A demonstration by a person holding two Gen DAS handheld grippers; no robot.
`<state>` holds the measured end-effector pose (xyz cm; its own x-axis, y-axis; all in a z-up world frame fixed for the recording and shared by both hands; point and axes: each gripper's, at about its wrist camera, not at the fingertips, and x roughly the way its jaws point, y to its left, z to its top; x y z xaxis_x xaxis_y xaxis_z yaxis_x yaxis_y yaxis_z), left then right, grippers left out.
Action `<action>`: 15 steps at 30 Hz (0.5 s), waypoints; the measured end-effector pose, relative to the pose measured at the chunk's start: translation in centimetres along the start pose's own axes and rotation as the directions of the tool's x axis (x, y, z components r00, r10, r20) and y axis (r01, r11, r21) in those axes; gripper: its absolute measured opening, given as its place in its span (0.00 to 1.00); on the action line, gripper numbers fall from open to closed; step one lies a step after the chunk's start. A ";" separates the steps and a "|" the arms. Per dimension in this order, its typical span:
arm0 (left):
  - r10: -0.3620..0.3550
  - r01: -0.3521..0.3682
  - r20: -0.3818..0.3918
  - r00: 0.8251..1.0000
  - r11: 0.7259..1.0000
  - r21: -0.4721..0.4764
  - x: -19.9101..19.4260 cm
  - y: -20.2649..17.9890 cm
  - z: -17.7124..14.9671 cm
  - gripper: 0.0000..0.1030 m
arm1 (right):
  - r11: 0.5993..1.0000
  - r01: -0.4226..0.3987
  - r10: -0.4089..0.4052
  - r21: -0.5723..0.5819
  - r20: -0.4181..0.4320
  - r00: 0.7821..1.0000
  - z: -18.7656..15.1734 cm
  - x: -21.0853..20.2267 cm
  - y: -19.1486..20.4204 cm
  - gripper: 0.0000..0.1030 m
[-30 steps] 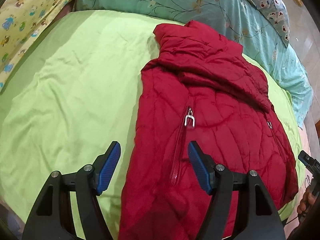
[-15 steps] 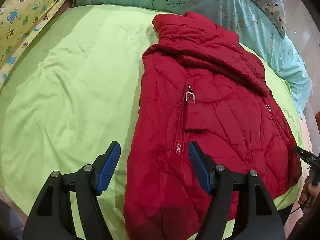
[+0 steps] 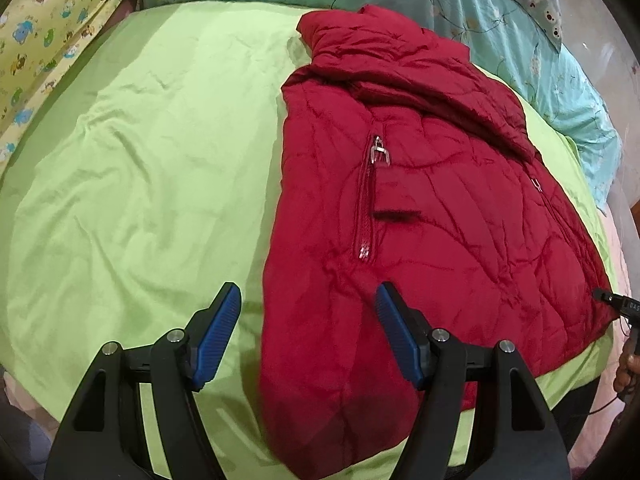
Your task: Fold large clothes
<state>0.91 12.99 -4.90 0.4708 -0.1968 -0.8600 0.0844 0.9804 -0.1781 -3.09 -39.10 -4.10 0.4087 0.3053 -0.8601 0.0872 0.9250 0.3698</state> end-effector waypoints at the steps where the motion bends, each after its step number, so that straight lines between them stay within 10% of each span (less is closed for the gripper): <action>1: -0.006 0.006 -0.008 1.000 1.000 -0.003 0.2 0.2 -0.2 0.67 | 1.000 -0.002 0.002 0.000 -0.001 1.000 0.0 0.1 0.1 0.27; 9: -0.095 0.095 -0.062 0.994 0.995 0.001 1.0 0.0 -1.4 0.67 | 0.998 -0.060 0.061 0.010 -0.009 0.998 0.6 0.6 1.1 0.54; 15: -0.188 0.188 -0.085 0.979 0.982 -0.006 1.8 0.0 -2.3 0.63 | 0.997 -0.076 0.075 -0.015 -0.040 0.996 0.4 1.8 1.0 0.48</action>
<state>-0.29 12.56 -7.59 0.3704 -0.3778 -0.8486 0.1659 0.9258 -0.3397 -1.91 -37.68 -5.11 0.3778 0.3829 -0.8430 0.0424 0.9024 0.4289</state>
